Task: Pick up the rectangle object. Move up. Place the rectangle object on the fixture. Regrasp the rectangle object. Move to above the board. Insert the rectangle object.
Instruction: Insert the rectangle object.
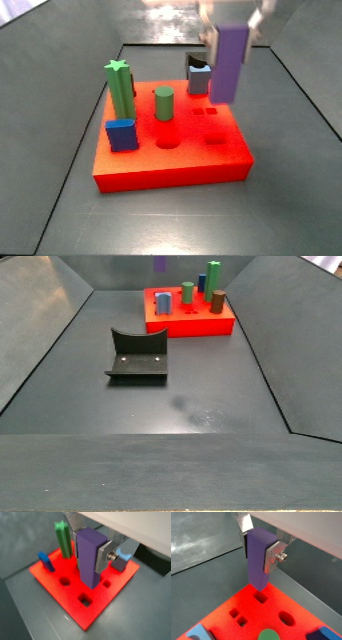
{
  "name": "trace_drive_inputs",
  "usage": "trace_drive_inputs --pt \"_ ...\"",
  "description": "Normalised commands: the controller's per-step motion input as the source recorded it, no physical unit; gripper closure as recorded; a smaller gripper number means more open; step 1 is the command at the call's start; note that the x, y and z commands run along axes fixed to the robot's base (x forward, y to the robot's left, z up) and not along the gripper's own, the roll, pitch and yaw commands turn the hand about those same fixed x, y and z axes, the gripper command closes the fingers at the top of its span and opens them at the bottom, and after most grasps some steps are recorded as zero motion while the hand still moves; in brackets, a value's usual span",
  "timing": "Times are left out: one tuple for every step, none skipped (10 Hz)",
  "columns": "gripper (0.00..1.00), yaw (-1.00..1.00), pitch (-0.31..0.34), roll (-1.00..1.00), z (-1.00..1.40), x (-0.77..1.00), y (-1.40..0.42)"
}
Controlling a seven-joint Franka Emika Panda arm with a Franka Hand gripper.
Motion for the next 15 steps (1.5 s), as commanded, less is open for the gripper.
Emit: trace_drive_inputs --pt "1.00 0.57 -0.074 0.32 -0.20 0.25 0.00" --pt "1.00 0.39 0.000 0.48 -0.32 0.31 -0.27" --pt "1.00 0.17 0.079 0.50 -0.24 0.24 -0.44" --pt "1.00 0.00 0.190 0.41 -0.38 0.38 -0.55" --pt "1.00 -0.20 0.150 0.25 -0.57 0.09 -0.36" --pt "1.00 -0.31 0.154 0.11 -0.35 -0.03 -0.07" --pt "1.00 -0.33 0.149 0.03 -0.22 -0.17 0.00" --pt "1.00 -0.30 0.149 0.03 -0.13 -0.27 0.04" --pt "1.00 -0.29 0.083 0.02 -0.03 -0.38 0.04" --pt "1.00 -0.11 0.000 0.04 -0.11 -0.44 0.00" --pt "1.00 -0.02 -0.040 0.00 -0.17 -0.31 0.00" --pt "1.00 0.00 -0.006 0.00 -0.21 0.00 0.00" --pt "1.00 0.00 0.000 0.00 -0.27 0.16 0.00" --pt "1.00 0.00 0.073 0.00 -0.19 0.44 0.00" --pt "1.00 0.00 0.083 0.00 -0.14 0.50 -0.03"
